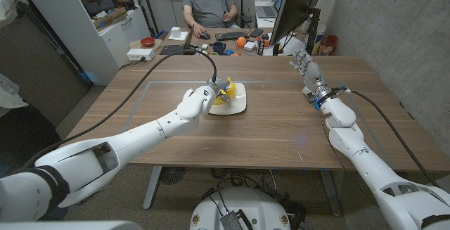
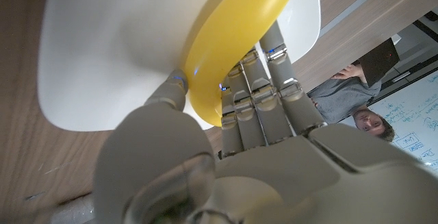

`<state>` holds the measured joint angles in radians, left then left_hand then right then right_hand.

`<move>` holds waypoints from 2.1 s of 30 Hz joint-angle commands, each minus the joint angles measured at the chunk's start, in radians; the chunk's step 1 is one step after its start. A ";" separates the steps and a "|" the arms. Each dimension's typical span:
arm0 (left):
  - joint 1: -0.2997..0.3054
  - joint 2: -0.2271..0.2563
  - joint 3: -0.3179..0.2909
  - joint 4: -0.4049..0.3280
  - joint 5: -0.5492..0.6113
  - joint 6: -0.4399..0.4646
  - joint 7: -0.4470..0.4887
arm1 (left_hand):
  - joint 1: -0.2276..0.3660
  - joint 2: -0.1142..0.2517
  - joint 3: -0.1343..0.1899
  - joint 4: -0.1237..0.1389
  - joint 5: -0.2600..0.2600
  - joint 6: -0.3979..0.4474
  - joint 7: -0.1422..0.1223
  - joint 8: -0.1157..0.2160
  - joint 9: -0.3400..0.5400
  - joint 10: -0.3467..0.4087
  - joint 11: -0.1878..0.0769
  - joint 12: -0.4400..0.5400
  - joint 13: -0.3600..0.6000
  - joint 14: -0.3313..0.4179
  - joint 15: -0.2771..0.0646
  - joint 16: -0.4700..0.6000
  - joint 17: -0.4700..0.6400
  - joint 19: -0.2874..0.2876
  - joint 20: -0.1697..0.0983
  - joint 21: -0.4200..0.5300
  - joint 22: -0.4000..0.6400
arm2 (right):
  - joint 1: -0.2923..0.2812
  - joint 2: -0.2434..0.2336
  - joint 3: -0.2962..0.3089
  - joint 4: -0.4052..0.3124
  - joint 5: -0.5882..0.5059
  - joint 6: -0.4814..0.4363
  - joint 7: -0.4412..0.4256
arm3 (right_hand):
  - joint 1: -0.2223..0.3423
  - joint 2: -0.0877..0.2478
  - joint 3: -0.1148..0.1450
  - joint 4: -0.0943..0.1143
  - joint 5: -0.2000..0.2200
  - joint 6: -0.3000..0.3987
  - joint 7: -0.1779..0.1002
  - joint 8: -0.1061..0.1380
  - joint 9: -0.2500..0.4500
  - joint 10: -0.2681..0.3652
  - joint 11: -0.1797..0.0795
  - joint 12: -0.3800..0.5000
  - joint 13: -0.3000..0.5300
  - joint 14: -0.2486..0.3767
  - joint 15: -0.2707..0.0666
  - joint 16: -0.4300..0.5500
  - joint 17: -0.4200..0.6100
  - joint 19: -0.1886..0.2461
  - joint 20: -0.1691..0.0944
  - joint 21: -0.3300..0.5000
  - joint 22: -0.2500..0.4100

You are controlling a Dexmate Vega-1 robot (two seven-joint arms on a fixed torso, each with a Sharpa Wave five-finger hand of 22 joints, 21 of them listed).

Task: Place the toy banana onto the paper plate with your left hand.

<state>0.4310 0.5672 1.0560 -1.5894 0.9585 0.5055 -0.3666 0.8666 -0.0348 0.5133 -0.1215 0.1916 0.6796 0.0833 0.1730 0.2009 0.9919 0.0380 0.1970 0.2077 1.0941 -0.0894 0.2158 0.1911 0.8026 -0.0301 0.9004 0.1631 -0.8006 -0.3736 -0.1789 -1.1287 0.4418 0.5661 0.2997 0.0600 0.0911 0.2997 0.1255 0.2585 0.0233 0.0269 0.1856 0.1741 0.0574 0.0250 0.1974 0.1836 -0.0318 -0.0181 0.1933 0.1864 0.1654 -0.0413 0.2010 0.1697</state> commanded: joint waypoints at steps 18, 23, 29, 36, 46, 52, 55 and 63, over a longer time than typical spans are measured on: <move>-0.047 0.007 0.023 -0.031 0.070 -0.039 -0.254 | -0.274 -0.162 -0.305 0.061 0.072 -0.189 -0.003 0.008 -0.015 -0.407 -0.027 -0.012 -0.017 -0.469 0.074 -0.035 -0.010 -0.159 0.214 -0.243 0.002 | 0.004 0.007 0.004 0.007 -0.014 0.001 -0.004 | 0.006 0.000 -0.002 -0.002 0.008 0.005 0.006 0.004 0.006 0.007 0.002 -0.001 0.005 0.005 0.001 0.001 0.001 0.011 0.002 -0.002 0.004; -0.028 0.017 0.004 -0.058 0.097 -0.019 -0.240 | -0.311 -0.154 -0.359 0.065 0.085 -0.208 0.000 0.008 -0.016 -0.445 -0.003 -0.013 -0.017 -0.515 0.093 -0.035 -0.010 -0.194 0.245 -0.292 0.003 | 0.007 0.008 0.003 0.008 -0.004 -0.005 0.009 | 0.006 0.000 -0.003 -0.002 0.008 0.005 0.006 0.004 0.006 0.007 0.002 -0.002 0.005 0.004 0.000 0.001 0.001 0.010 0.002 -0.002 0.004; 0.002 0.033 -0.042 -0.103 0.086 0.004 -0.221 | -0.347 -0.139 -0.387 0.081 0.090 -0.209 0.009 0.012 -0.015 -0.462 0.011 -0.012 -0.017 -0.542 0.111 -0.034 -0.008 -0.203 0.246 -0.317 0.004 | 0.009 0.008 0.001 0.012 -0.007 -0.011 0.007 | 0.005 0.000 -0.003 -0.002 0.008 0.005 0.006 0.004 0.006 0.007 0.003 -0.002 0.005 0.005 0.001 0.001 0.001 0.010 0.002 -0.002 0.004; 0.028 0.055 -0.076 -0.154 0.102 0.012 -0.190 | -0.368 -0.127 -0.398 0.094 0.092 -0.209 0.017 0.013 -0.015 -0.466 0.022 -0.010 -0.017 -0.549 0.117 -0.031 -0.007 -0.201 0.245 -0.327 0.005 | 0.013 0.011 -0.001 0.014 -0.011 -0.015 0.005 | 0.005 0.000 -0.004 -0.002 0.008 0.006 0.006 0.004 0.006 0.008 0.003 -0.002 0.005 0.004 0.000 0.000 0.001 0.010 0.002 -0.003 0.004; 0.060 0.075 -0.139 -0.210 0.077 0.020 -0.157 | -0.388 -0.121 -0.409 0.105 0.094 -0.200 0.025 0.017 -0.015 -0.464 0.028 -0.006 -0.017 -0.547 0.121 -0.027 -0.006 -0.196 0.245 -0.336 0.006 | 0.017 0.014 -0.001 0.025 -0.019 -0.015 -0.002 | 0.006 0.000 -0.004 -0.002 0.008 0.006 0.007 0.004 0.006 0.007 0.003 -0.002 0.005 0.004 0.001 0.000 0.001 0.010 0.002 -0.003 0.004; 0.070 0.084 -0.162 -0.235 0.075 0.025 -0.150 | -0.402 -0.118 -0.419 0.112 0.095 -0.214 0.021 0.012 -0.015 -0.475 0.032 -0.007 -0.017 -0.556 0.121 -0.027 -0.006 -0.194 0.245 -0.345 0.006 | 0.021 0.013 -0.002 0.026 -0.025 -0.020 -0.003 | 0.006 0.000 -0.004 -0.002 0.008 0.006 0.007 0.004 0.006 0.007 0.002 -0.002 0.005 0.005 0.001 0.000 0.001 0.009 0.001 -0.003 0.004; 0.072 0.088 -0.168 -0.242 0.074 0.021 -0.150 | -0.405 -0.118 -0.421 0.114 0.096 -0.212 0.022 0.013 -0.015 -0.475 0.033 -0.007 -0.017 -0.557 0.120 -0.027 -0.006 -0.194 0.245 -0.348 0.006 | 0.025 0.015 -0.003 0.031 -0.025 -0.017 0.000 | 0.005 0.000 -0.004 -0.002 0.008 0.006 0.006 0.004 0.006 0.007 0.001 -0.003 0.005 0.004 0.001 0.000 0.001 0.009 0.001 -0.003 0.004; 0.093 0.104 -0.205 -0.278 0.057 0.023 -0.120 | -0.415 -0.115 -0.430 0.120 0.098 -0.224 0.024 0.010 -0.015 -0.489 0.036 -0.010 -0.017 -0.569 0.122 -0.029 -0.006 -0.197 0.245 -0.359 0.006 | 0.034 0.021 -0.005 0.039 -0.030 -0.019 -0.004 | 0.005 -0.001 -0.005 -0.002 0.008 0.007 0.007 0.004 0.006 0.008 0.003 -0.002 0.005 0.004 0.000 0.000 0.001 0.009 0.001 -0.003 0.004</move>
<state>0.4971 0.6490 0.9030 -1.8148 1.0331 0.5280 -0.5177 0.4630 -0.1501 0.0903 -0.0062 0.2847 0.4675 0.1036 0.1885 0.1860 0.5153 0.0702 0.1887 0.1906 0.5378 0.0285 0.1854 0.1840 0.6030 0.2164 0.5482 0.1655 -0.7755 -0.3588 -0.1820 -1.0982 0.4189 0.5503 0.2997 0.0600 0.0911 0.2969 0.1227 0.2626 0.0250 0.0287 0.1856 0.1741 0.0572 0.0250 0.1974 0.1836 -0.0320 -0.0180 0.1933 0.1864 0.1706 -0.0357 0.2010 0.1697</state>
